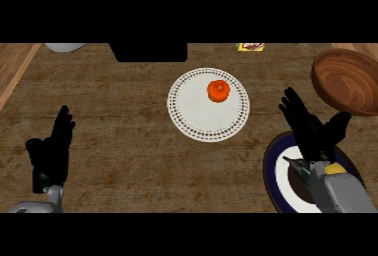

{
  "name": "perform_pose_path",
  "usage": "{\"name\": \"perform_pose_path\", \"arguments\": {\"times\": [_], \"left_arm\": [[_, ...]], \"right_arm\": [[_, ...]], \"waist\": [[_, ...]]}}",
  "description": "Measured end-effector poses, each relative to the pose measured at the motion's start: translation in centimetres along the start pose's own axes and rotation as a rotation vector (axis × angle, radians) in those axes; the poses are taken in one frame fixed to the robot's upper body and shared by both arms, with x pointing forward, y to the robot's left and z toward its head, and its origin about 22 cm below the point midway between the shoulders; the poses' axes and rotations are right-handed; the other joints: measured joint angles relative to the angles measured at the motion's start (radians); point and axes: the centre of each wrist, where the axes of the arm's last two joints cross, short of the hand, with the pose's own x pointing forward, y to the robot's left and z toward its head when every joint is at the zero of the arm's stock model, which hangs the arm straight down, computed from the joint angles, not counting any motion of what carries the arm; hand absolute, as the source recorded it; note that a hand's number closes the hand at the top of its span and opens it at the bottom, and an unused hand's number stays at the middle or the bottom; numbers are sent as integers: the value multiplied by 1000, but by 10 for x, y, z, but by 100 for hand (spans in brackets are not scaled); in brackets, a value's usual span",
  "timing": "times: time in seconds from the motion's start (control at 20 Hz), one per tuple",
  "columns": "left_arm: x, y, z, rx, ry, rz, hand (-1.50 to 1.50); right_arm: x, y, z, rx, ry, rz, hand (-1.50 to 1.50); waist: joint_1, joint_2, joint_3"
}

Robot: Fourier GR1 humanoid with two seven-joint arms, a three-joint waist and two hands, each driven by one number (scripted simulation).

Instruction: Pick the lemon from the plate and place it in the bowl

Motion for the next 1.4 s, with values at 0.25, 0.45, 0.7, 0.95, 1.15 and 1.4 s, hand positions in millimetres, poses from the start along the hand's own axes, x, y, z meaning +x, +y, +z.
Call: {"name": "perform_pose_path", "arguments": {"times": [0.25, 0.45, 0.7, 0.95, 1.15, 1.4], "left_arm": [[17, -24, 2, -201, -109, 25, 0], [32, -48, 9, -400, -189, 53, 0], [43, -62, 10, -564, -229, 72, 0], [44, -67, 13, -625, -236, 79, 0], [47, -72, 14, -640, -238, 83, 0], [50, -75, 15, -660, -244, 81, 0]], "right_arm": [[13, -59, 18, -1, -131, 16, 150], [21, -117, 39, -49, -178, 241, -150], [-20, -161, 63, -42, -235, 225, -150], [-5, -187, 65, 39, -241, 466, -150], [29, -203, 60, 108, -152, 711, -150], [71, -210, 57, 300, 85, 964, -150]], "waist": [[-15, 6, 16], [-34, 10, 17], [3, 16, 22], [25, 17, 22], [34, 17, 21], [44, 17, 18]]}}
